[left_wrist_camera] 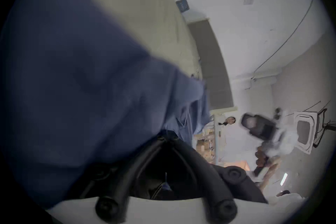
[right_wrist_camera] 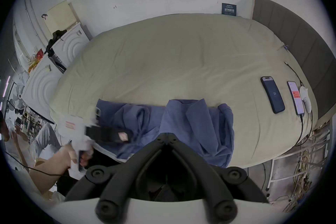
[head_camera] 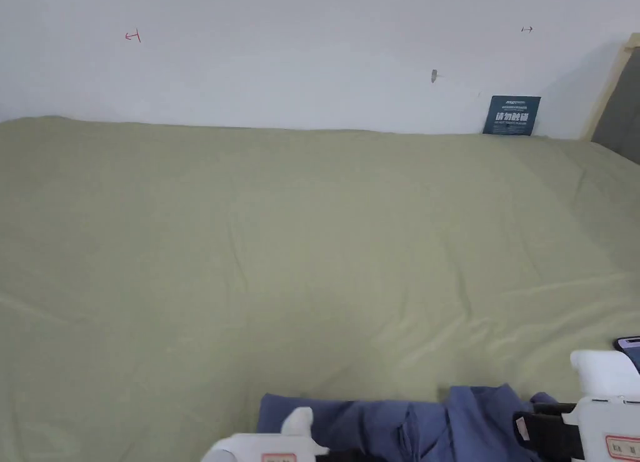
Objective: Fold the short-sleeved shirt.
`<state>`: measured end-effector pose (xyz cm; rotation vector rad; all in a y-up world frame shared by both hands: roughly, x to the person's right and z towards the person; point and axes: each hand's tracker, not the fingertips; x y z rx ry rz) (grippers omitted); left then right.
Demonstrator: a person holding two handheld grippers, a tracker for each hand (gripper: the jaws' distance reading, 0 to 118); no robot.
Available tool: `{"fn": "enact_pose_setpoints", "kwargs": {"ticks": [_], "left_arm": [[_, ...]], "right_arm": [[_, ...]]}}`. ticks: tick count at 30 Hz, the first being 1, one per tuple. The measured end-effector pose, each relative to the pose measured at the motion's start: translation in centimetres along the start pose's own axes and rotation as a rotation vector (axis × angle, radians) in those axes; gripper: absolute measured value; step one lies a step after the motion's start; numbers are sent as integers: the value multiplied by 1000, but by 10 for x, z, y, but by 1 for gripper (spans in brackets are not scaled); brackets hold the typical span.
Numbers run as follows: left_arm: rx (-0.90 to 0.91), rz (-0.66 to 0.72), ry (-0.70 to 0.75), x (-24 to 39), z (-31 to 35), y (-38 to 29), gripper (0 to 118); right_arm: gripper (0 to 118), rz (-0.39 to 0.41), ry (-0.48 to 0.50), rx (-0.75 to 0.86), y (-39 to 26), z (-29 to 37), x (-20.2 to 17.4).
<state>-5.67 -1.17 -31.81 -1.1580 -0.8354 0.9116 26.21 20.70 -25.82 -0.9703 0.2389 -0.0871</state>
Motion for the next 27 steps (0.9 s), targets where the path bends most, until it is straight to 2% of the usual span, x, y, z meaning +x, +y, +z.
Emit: {"fn": "enact_pose_setpoints", "kwargs": {"ticks": [1,3,4,8,10,14,19,22,27], "left_arm": [[-1,-10,39,-1,-13,-9,0],[73,-38,-21,4,-14,-13,0],[83,-4,12,3,-13,-13,0],[80,-11,2,7,-9,-11,0],[66,29,3,15,0,-6,0],[154,-119,-74,51,68,11,0],[162,-53,166,42,148,40,0],[164,4,175,27,165,40,0],[140,23,193,11,164,38,0]], "right_arm": [[0,4,-9,0,0,1,0],[0,10,-16,2,1,2,0],[0,12,-24,4,1,3,0],[0,15,-23,-2,4,0,1],[0,13,-23,-6,4,-4,1],[0,26,1,-20,7,-9,-3],[0,54,2,-32,12,-17,-7],[0,49,16,-41,11,-21,-9],[0,61,14,-57,11,-23,-10]]}}
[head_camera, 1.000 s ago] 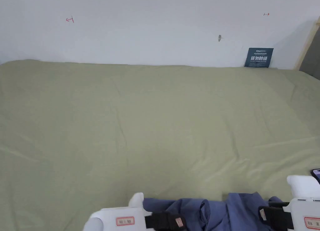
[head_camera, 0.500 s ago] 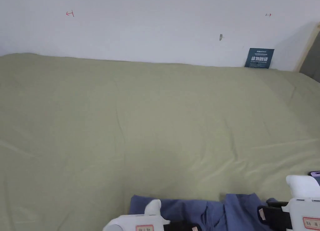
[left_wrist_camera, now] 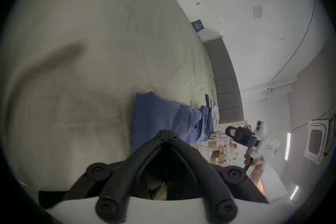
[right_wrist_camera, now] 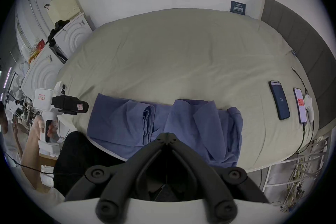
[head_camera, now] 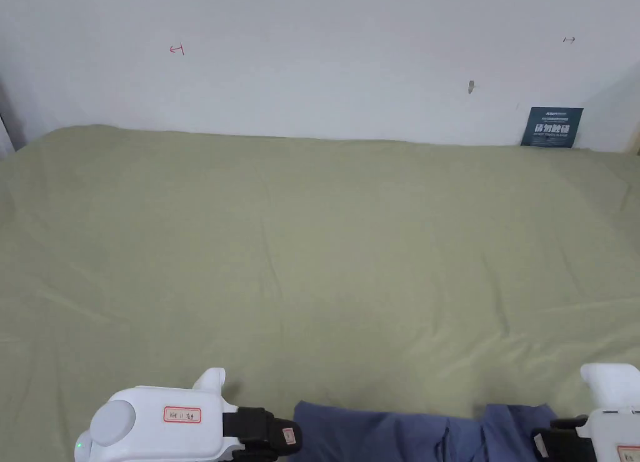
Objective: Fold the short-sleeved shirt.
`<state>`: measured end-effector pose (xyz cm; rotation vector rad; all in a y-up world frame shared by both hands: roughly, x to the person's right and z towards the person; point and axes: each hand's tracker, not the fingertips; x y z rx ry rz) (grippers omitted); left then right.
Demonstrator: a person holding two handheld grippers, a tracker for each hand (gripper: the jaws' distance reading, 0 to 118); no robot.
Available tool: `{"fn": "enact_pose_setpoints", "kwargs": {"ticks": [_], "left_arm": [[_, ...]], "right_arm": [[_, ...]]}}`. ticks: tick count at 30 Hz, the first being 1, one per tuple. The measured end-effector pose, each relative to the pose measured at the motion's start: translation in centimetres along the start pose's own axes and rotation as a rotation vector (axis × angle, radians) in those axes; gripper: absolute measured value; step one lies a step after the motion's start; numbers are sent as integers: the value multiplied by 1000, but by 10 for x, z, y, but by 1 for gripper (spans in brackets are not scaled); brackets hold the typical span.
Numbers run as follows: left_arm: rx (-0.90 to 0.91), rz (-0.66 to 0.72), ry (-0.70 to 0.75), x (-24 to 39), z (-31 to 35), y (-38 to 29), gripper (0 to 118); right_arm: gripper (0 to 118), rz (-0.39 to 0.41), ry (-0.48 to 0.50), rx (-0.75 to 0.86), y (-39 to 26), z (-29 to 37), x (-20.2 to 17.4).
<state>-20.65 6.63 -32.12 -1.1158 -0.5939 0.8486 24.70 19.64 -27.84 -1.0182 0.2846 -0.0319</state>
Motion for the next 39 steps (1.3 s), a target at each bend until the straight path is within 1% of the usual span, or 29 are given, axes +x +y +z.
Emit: {"fn": "enact_pose_setpoints", "kwargs": {"ticks": [1,2,3,4,5,6,7,8,9,13,15,16,17,18,19,20,21,22,23,24,26,29,30,32,35,37,39], "left_arm": [[-8,-5,-1,-3,-3,0,1],[-15,-3,-7,-6,-7,-1,16],[-27,1,-10,-9,-10,0,48],[-35,18,-16,-12,-15,-1,84],[-46,42,-35,-15,-21,-2,109],[-54,52,-63,-17,-26,-4,110],[-34,62,-136,-19,-28,-6,110],[-13,73,-148,-20,-31,-6,110],[-14,75,-129,-22,-34,-6,109],[-3,103,-179,-25,-40,-5,109],[-5,98,-168,-25,-41,-5,105],[-11,88,-154,-24,-43,-6,100],[-18,76,-123,-23,-46,-6,86],[-38,70,-93,-25,-49,-6,63],[-76,71,-15,-27,-58,-7,20],[-82,66,66,-28,-63,-9,12],[-52,104,-30,-30,-63,-10,12],[-20,143,-79,-27,-53,-11,12],[24,133,-22,-23,-44,-10,11],[40,108,6,-18,-37,-9,11],[65,112,-19,-14,-12,-3,11],[209,174,46,-7,43,4,11],[264,179,78,-4,64,5,11],[308,167,92,-4,105,9,11],[380,174,225,-6,153,4,11],[424,217,235,-8,174,-4,11],[442,211,237,12,176,-16,11]], "right_arm": [[0,2,-2,-1,0,0,1],[0,2,-4,-1,0,0,2],[0,2,-5,-2,0,0,2],[0,-1,-5,-2,0,-1,2],[0,-3,-4,-3,0,0,3],[0,-3,-1,-3,-1,0,3],[0,-4,3,-6,-1,-1,4],[0,-4,4,-9,-2,-1,4],[0,-3,2,-13,-3,-1,4],[0,-8,-1,-24,-6,-3,10],[0,-19,-4,-24,-7,-3,12],[0,-25,-3,-23,-8,-3,13],[0,-30,2,-23,-9,-4,14],[0,-36,7,-24,-9,-5,15],[0,-42,7,-27,-10,-7,15],[0,-46,3,-29,-10,-8,15],[0,-47,0,-32,-11,-9,14],[0,-49,1,-35,-11,-9,14],[0,-49,4,-36,-12,-8,13],[0,-44,10,-37,-12,-8,12],[0,-28,15,-43,-9,-8,9],[0,-4,18,-32,0,-10,4],[0,-2,26,-25,3,-12,3],[0,5,40,-26,11,-18,-1],[0,38,52,-39,16,-29,-11],[0,49,74,-45,17,-34,-17],[0,52,92,-50,17,-39,-20]]}}
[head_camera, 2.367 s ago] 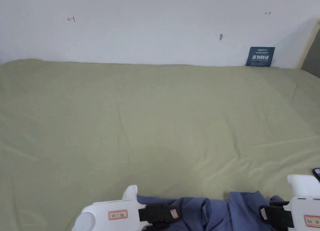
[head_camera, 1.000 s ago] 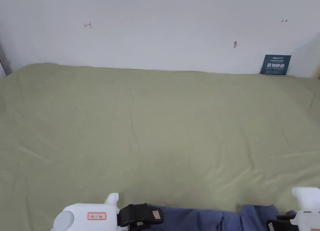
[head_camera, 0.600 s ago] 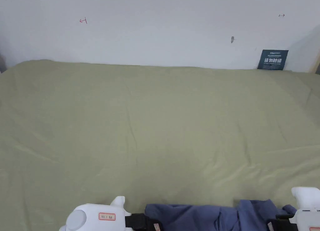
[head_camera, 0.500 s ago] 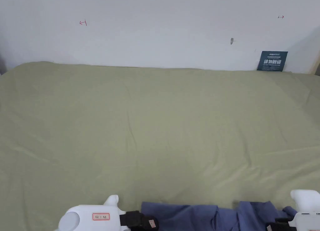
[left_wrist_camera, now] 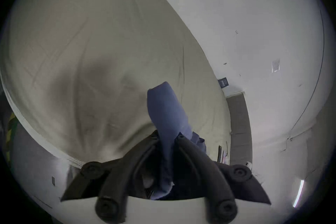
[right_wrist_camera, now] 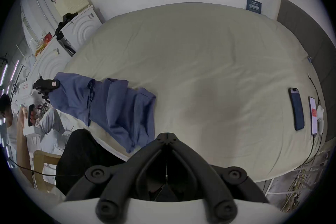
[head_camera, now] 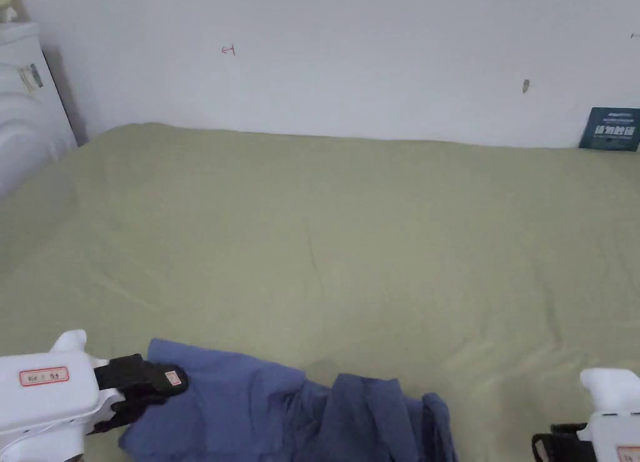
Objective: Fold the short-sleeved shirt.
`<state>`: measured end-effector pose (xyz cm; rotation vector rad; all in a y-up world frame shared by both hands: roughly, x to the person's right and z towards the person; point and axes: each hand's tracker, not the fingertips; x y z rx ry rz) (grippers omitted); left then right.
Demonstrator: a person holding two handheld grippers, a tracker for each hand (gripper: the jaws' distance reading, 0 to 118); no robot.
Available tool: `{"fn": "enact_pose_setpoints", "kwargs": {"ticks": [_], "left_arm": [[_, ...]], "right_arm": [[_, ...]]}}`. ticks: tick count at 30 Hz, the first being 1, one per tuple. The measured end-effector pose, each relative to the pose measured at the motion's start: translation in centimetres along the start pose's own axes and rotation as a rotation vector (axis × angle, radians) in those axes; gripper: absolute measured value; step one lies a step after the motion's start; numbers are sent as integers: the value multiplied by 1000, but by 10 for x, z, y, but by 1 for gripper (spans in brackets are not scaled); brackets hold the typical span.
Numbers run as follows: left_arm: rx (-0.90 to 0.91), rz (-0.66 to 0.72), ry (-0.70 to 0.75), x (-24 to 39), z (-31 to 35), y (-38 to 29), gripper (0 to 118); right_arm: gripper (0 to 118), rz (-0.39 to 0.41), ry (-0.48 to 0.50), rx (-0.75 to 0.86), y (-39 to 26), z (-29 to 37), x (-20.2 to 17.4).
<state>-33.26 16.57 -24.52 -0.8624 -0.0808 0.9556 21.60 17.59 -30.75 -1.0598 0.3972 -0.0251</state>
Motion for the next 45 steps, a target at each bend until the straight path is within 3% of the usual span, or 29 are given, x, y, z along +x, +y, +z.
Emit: {"fn": "enact_pose_setpoints", "kwargs": {"ticks": [4,9,16,17,18,20,23,26,27,28,29,38,40,41,42,45], "left_arm": [[-51,-51,-83,37,-17,-18,11],[-201,-113,-227,95,-86,-41,11],[-411,-194,-214,137,-193,-87,12],[-431,-196,-210,137,-204,-90,20],[-428,-182,-209,134,-211,-92,37],[-439,-107,-256,126,-215,-97,84],[-468,-97,-373,123,-202,-97,85],[-440,-234,-393,125,-185,-91,77],[-423,-265,-382,127,-182,-91,63],[-414,-274,-365,126,-182,-90,40],[-420,-276,-363,125,-185,-90,6],[-641,-266,-309,101,-272,-154,1],[-649,-220,-203,79,-289,-170,0],[-617,-135,-334,75,-288,-170,0],[-577,-106,-351,81,-280,-164,0],[-606,-269,-262,105,-255,-150,0]], "right_arm": [[0,-3,-12,-25,-3,-6,0],[0,-33,-29,-22,-11,3,10],[0,-84,-70,-1,-23,19,28],[0,-90,-76,0,-24,20,30],[0,-94,-78,0,-25,21,32],[0,-102,-77,-3,-28,21,35],[0,-106,-75,-12,-29,19,36],[0,-105,-81,-21,-27,16,35],[0,-106,-80,-19,-27,15,35],[0,-108,-75,-16,-27,16,34],[0,-108,-68,-11,-26,16,32],[0,-73,-71,-1,-28,22,21],[0,-75,-72,-2,-28,21,21],[0,-78,-71,-4,-28,21,22],[0,-80,-73,-8,-28,20,23],[0,-73,-82,-21,-25,17,23]]}}
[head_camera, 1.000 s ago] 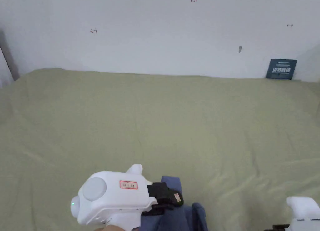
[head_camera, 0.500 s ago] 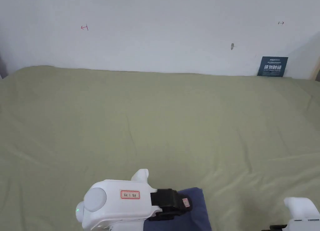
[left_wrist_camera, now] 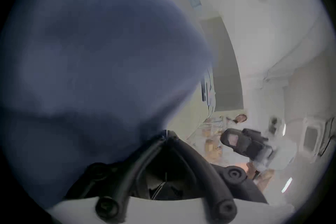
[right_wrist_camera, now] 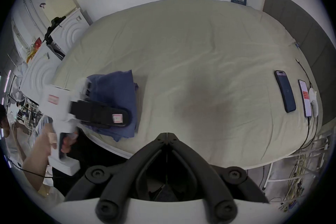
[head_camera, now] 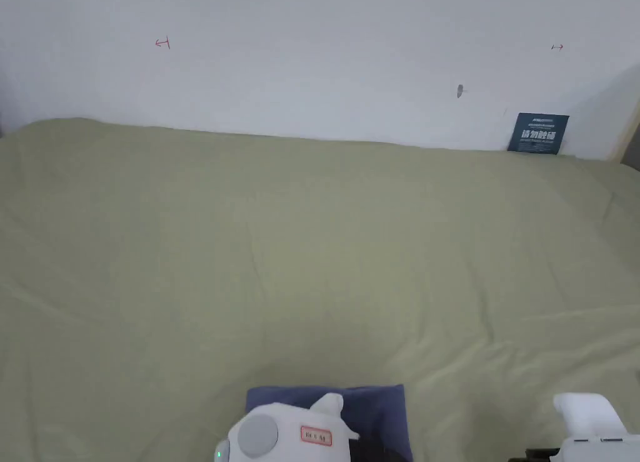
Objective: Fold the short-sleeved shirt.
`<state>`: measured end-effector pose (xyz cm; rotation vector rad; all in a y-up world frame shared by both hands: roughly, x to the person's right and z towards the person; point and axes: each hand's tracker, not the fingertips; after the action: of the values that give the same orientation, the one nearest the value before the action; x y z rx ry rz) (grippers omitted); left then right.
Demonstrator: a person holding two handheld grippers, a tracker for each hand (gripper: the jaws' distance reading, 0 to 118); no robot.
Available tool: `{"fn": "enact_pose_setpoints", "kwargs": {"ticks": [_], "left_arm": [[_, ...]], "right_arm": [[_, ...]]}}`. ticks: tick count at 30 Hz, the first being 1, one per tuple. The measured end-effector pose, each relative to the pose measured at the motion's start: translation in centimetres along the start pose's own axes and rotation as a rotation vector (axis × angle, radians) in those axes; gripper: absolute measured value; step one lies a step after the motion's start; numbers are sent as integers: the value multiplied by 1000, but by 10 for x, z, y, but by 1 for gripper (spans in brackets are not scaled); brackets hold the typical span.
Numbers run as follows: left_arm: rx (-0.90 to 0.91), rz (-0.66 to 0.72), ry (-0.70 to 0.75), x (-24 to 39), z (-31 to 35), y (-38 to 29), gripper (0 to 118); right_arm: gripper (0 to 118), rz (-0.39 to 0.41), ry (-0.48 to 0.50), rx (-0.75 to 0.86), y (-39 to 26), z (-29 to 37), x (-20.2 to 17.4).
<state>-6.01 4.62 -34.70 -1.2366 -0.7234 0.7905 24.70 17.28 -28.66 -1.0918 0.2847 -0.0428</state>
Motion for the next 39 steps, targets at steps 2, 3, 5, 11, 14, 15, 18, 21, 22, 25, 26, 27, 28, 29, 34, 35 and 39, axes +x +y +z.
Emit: {"fn": "enact_pose_setpoints", "kwargs": {"ticks": [2,3,5,11,14,15,18,21,22,25,26,27,28,29,34,35,39], "left_arm": [[30,-92,-58,23,35,1,0],[58,-91,-97,27,56,2,0],[153,-76,-121,29,104,6,0],[346,-10,106,-23,208,12,0],[362,29,124,-50,224,6,0],[352,26,117,-57,225,4,0],[300,63,80,-78,218,1,0],[241,55,96,-88,209,3,0],[236,42,84,-91,206,6,0],[198,-26,-37,-99,200,15,15],[200,-20,-45,-102,197,19,55],[191,-10,-51,-105,194,22,93],[185,11,-62,-108,188,25,118],[194,36,-113,-113,183,26,118],[79,30,-90,-123,137,32,118],[129,-45,-159,-118,134,30,118],[126,-55,-172,-107,113,31,118]], "right_arm": [[0,-3,24,0,7,-2,-4],[0,-8,56,8,11,-3,-6],[0,-7,116,6,23,-9,-19],[0,74,289,-88,59,-63,-75],[0,49,381,-163,68,-100,-93],[0,28,380,-192,68,-112,-95],[0,58,187,-277,59,-151,-97],[0,-44,272,-203,49,-147,-87],[0,-12,268,-204,49,-144,-88],[0,13,261,-195,48,-146,-90],[0,5,259,-196,49,-145,-90],[0,8,258,-196,49,-145,-91],[0,14,258,-196,49,-144,-91],[0,15,258,-195,49,-145,-91],[0,-11,275,-193,48,-144,-87],[0,-12,278,-193,48,-144,-86],[0,-19,282,-185,47,-143,-87]]}}
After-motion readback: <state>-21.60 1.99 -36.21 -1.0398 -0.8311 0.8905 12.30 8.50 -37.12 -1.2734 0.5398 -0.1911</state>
